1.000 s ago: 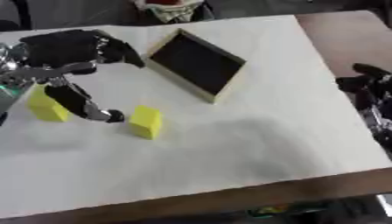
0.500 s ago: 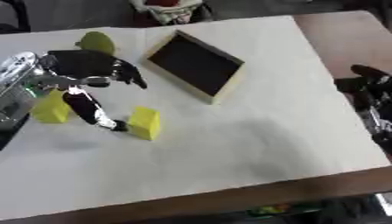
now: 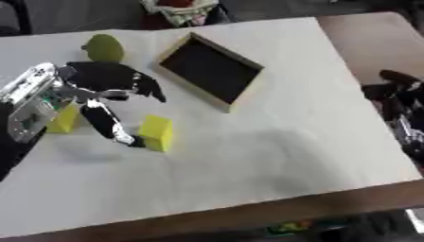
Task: Pick up objects on the table and place them in the box.
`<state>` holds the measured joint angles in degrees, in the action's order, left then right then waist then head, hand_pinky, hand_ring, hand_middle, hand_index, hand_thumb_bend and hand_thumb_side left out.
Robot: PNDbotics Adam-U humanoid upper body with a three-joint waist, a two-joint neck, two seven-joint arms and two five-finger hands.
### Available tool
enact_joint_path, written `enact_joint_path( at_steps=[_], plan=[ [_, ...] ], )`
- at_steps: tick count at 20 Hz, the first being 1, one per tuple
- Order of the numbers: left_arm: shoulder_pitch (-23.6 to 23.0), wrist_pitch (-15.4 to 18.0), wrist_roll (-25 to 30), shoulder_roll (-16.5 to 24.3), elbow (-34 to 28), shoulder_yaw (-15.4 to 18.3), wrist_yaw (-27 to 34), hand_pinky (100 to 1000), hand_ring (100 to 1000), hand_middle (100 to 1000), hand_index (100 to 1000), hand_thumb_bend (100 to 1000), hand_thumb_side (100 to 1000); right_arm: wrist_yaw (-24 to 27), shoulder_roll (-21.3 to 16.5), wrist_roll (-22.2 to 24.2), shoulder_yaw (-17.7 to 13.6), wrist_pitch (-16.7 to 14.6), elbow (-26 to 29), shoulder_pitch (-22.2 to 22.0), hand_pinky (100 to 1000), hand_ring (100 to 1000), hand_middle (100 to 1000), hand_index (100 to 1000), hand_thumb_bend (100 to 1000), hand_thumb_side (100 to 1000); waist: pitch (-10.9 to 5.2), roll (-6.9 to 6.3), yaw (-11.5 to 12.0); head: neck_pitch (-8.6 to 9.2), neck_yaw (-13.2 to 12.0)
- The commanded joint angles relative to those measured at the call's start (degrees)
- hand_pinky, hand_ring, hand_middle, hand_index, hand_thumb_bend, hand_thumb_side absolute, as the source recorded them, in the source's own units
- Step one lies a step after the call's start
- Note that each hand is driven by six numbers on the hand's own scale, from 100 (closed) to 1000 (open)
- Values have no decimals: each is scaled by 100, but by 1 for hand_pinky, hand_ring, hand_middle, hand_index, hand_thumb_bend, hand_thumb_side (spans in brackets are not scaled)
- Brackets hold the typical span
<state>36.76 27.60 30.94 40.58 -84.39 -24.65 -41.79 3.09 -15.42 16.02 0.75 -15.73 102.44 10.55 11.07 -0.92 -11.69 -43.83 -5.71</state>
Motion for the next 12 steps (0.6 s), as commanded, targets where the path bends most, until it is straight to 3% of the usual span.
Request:
enact_joint_path(
  at_steps=[1, 12],
  plan=[
    [104, 72, 23, 3, 94, 16, -185, 808, 759, 822, 922, 596, 660, 20, -119, 14, -13, -15, 89, 40, 852, 813, 634, 877, 100, 470, -93, 15, -7, -28, 14],
    [88, 62, -203, -296, 505, 73, -726, 793, 739, 800, 912, 571, 605, 19, -103, 18, -9, -11, 87, 40, 852, 814, 634, 877, 100, 470, -81, 17, -24, -28, 17]
  ],
)
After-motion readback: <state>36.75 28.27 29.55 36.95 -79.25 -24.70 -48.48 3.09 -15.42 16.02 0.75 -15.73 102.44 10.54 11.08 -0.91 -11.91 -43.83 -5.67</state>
